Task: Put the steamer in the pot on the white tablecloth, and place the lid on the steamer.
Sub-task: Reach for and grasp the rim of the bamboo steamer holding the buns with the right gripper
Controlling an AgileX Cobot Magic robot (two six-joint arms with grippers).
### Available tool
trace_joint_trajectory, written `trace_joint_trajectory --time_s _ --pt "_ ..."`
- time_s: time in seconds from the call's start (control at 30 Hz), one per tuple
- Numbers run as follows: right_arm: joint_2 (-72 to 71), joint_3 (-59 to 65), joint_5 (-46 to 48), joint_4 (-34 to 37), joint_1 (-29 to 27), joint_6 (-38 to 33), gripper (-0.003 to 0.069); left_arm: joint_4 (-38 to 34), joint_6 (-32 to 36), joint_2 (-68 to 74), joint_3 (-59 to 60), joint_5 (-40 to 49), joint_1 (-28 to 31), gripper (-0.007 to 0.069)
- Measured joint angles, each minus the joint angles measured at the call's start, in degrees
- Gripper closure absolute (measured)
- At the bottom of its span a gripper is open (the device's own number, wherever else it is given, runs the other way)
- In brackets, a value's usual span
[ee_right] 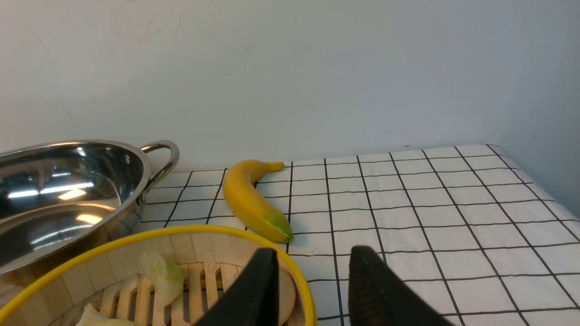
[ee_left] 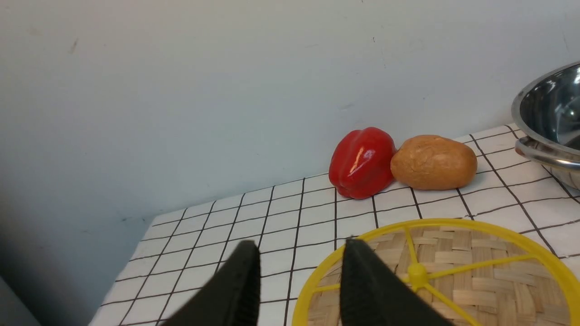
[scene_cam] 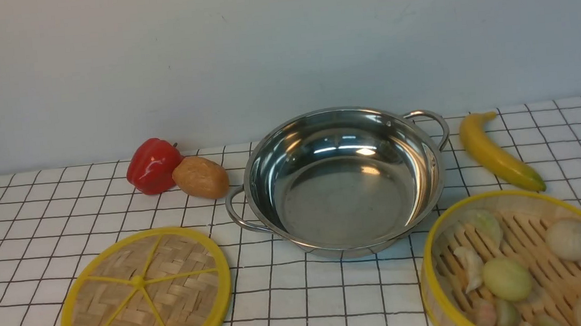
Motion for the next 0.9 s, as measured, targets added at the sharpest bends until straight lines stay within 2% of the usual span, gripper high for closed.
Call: trace_joint_trajectory --time_s 0.73,0.87,0.9 --pt "0.0 0.0 0.0 0.0 0.0 0.0 0.0417 -0.3 -0.1 0.0 0.0 0.0 0.0 0.0382" --pt "0.0 0.0 0.0 0.0 0.0 0.0 0.0417 -5.0 -2.7 0.0 0.0 0.0 0.0 0.0382" --pt "0.0 0.0 0.0 0.0 0.0 0.0 0.0417 -8.7 -5.3 0.0 0.0 0.0 0.0 0.0382"
